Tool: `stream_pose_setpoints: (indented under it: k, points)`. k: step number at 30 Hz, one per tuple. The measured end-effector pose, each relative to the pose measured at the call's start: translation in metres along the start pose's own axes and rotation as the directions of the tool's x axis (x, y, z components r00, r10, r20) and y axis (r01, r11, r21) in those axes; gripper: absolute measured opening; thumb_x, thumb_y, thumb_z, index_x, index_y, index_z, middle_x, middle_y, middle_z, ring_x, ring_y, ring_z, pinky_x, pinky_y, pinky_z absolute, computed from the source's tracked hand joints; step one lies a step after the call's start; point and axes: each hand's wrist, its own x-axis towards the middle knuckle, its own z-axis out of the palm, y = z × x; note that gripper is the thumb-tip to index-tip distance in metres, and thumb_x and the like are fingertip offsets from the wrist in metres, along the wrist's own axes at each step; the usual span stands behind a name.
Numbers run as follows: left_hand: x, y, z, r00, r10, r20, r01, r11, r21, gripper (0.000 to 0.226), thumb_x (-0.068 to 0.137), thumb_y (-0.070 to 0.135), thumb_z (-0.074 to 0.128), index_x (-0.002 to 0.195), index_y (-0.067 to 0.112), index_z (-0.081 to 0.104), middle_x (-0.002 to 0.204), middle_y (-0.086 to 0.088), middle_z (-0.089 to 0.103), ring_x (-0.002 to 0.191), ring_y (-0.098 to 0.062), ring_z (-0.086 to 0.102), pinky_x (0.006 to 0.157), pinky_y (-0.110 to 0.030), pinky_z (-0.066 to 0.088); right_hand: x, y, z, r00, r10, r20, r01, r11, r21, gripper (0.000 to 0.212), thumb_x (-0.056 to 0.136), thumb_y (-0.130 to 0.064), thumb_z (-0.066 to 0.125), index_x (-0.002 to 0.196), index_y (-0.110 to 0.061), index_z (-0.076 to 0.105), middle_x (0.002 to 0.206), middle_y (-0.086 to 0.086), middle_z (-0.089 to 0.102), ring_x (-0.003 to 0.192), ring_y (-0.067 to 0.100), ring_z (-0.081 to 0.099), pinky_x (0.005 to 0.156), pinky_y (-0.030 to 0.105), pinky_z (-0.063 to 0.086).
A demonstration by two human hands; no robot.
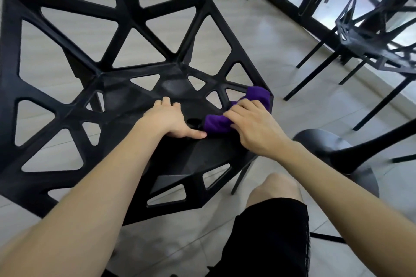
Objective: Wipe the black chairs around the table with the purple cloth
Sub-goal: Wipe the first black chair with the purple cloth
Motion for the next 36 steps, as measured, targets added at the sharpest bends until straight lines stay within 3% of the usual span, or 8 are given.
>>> stream_pose_setpoints:
  k: [3, 7, 9, 12, 19, 25, 31, 36]
  points:
    - [0.001, 0.000, -0.001, 1.000, 0.007, -0.006, -0.007, 1.000, 0.003, 0.150, 0.053, 0.106, 0.062, 0.166, 0.014, 0.027, 0.169, -0.014, 0.021, 0.159, -0.036, 0.019, 0.124, -0.055, 0.034, -0.024, 0.002, -0.022, 1.000, -0.028, 0.008, 0.028, 1.000, -0.005, 0.025, 0.104, -0.026, 0.059, 0.128, -0.021, 0.066, 0.113, -0.004, 0.069, 0.109, 0.025, 0.058, 0.092, 0.041, 0.044]
    - [-0.001, 0.001, -0.004, 1.000, 0.004, -0.006, -0.004, 1.000, 0.013, 0.142, 0.056, 0.103, 0.064, 0.162, 0.014, 0.032, 0.167, -0.013, 0.024, 0.158, -0.036, 0.021, 0.124, -0.055, 0.034, 0.018, 0.029, -0.053, 0.897, 0.264, -0.355, -0.270, 0.962, 0.032, 0.027, 0.103, -0.022, 0.068, 0.129, -0.014, 0.065, 0.112, 0.005, 0.072, 0.106, 0.032, 0.061, 0.093, 0.047, 0.047]
    - [-0.004, 0.000, -0.003, 1.000, 0.001, -0.002, -0.001, 1.000, 0.000, 0.144, 0.055, 0.104, 0.063, 0.163, 0.015, 0.032, 0.170, -0.013, 0.021, 0.159, -0.036, 0.018, 0.125, -0.055, 0.033, 0.035, 0.044, -0.049, 0.862, 0.280, -0.421, -0.326, 0.945, -0.038, 0.025, 0.105, -0.029, 0.065, 0.126, -0.017, 0.069, 0.120, 0.003, 0.072, 0.109, 0.033, 0.060, 0.092, 0.048, 0.046]
    - [-0.003, -0.002, -0.003, 1.000, 0.006, 0.008, -0.006, 1.000, -0.007, 0.145, 0.057, 0.104, 0.062, 0.166, 0.016, 0.027, 0.173, -0.012, 0.015, 0.161, -0.035, 0.014, 0.126, -0.055, 0.031, 0.024, 0.051, -0.005, 0.927, 0.310, -0.211, -0.348, 0.921, -0.176, 0.034, 0.106, -0.048, 0.056, 0.130, -0.031, 0.074, 0.147, 0.003, 0.059, 0.130, 0.038, 0.052, 0.096, 0.052, 0.043]
    - [-0.003, -0.002, -0.003, 1.000, 0.011, -0.002, -0.011, 1.000, -0.008, 0.149, 0.052, 0.107, 0.060, 0.166, 0.016, 0.028, 0.172, -0.012, 0.016, 0.160, -0.034, 0.015, 0.125, -0.056, 0.033, -0.032, 0.003, 0.012, 0.903, 0.414, -0.117, -0.397, 0.907, 0.143, 0.041, 0.110, -0.049, 0.048, 0.136, -0.028, 0.071, 0.124, 0.007, 0.062, 0.114, 0.030, 0.054, 0.099, 0.044, 0.050]
    - [-0.004, -0.006, -0.002, 0.996, 0.077, -0.050, -0.074, 0.996, 0.055, 0.147, 0.048, 0.111, 0.053, 0.160, 0.017, 0.039, 0.165, -0.011, 0.030, 0.155, -0.035, 0.027, 0.121, -0.054, 0.038, -0.038, -0.031, 0.003, 0.944, 0.330, -0.019, -0.317, 0.921, 0.226, 0.055, 0.097, -0.044, 0.061, 0.150, -0.028, 0.056, 0.145, 0.006, 0.050, 0.135, 0.024, 0.043, 0.113, 0.038, 0.042]
    - [0.013, -0.035, -0.032, 0.983, 0.149, -0.111, -0.146, 0.989, 0.035, 0.106, 0.062, 0.092, 0.076, 0.140, 0.022, 0.057, 0.142, -0.006, 0.054, 0.128, -0.028, 0.056, 0.106, -0.046, 0.052, 0.085, -0.030, 0.047, 0.978, 0.209, 0.019, -0.210, 0.973, 0.094, 0.046, 0.097, -0.035, 0.063, 0.141, -0.020, 0.064, 0.143, 0.015, 0.049, 0.127, 0.036, 0.047, 0.102, 0.051, 0.050]
    - [0.029, -0.049, -0.036, 0.992, 0.061, -0.110, -0.050, 0.994, 0.102, 0.160, 0.036, 0.106, 0.067, 0.168, 0.027, 0.026, 0.175, -0.006, 0.021, 0.162, -0.032, 0.020, 0.127, -0.055, 0.030, 0.153, -0.002, 0.041, 0.953, 0.301, 0.033, -0.296, 0.948, -0.115, 0.033, 0.095, -0.019, 0.061, 0.127, -0.014, 0.070, 0.135, 0.016, 0.052, 0.126, 0.038, 0.049, 0.097, 0.050, 0.050]
